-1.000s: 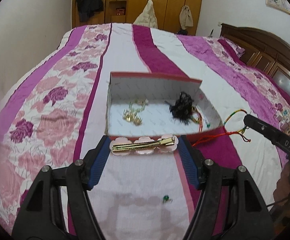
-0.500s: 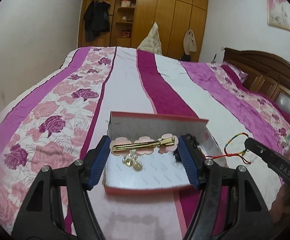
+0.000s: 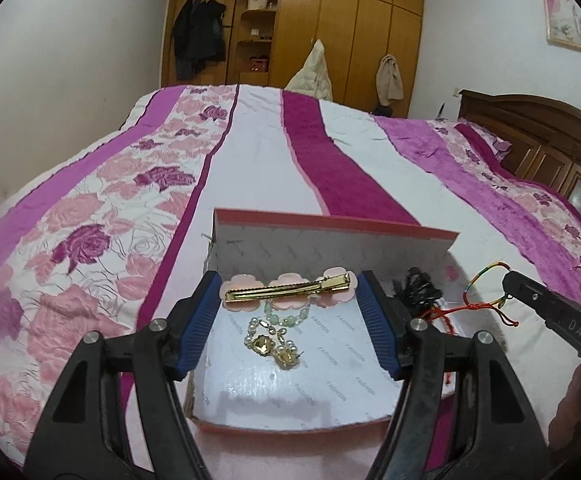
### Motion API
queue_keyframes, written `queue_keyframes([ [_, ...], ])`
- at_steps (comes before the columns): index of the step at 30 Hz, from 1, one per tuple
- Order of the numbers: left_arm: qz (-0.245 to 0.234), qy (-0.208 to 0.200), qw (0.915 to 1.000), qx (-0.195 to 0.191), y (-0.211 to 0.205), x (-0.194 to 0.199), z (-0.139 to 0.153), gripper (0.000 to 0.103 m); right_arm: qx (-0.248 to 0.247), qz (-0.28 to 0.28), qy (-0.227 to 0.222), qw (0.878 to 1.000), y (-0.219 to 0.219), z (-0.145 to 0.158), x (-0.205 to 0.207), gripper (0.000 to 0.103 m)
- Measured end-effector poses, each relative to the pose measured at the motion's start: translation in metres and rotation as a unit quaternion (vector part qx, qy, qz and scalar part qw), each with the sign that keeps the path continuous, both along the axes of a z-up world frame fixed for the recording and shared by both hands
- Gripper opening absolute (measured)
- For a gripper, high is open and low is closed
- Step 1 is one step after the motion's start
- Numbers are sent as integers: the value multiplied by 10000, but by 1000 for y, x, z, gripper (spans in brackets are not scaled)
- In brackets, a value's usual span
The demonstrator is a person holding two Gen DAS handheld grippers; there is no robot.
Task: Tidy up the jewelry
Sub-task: 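Open the left tool to release the hair clip while the right tool releases the cord bracelet in the box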
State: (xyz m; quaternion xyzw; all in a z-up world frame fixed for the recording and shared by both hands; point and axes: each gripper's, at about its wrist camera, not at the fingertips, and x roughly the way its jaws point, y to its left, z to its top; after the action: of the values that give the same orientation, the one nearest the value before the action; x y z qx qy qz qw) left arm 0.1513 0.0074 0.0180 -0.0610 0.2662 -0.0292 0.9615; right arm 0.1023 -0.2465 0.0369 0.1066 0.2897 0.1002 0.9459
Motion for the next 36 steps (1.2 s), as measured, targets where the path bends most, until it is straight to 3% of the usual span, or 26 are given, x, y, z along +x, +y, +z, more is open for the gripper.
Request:
queue_keyframes([
  [5,100,101,9998,-136,4,13,-16,62,-122,-70,66,9999,2,-17,12,6],
  [15,83,369,9993,32,1,28,-37,62,-290,-161,255,9991,5,-45,31,6],
  [29,-136,692,9975,40,-5,35,-42,64,-362,-72,508,9980,6,-59,41,7],
  [30,-156,724,9973,17,-4,36,-41,66,-354,-70,504,9981,6,-58,41,9],
  [33,-179,751,9970,-68,-2,31,-35,70,-180,20,472,9987,2,-51,37,30],
  [36,-178,654,9977,-71,1,23,-22,72,-36,146,367,9992,-1,-39,30,35],
])
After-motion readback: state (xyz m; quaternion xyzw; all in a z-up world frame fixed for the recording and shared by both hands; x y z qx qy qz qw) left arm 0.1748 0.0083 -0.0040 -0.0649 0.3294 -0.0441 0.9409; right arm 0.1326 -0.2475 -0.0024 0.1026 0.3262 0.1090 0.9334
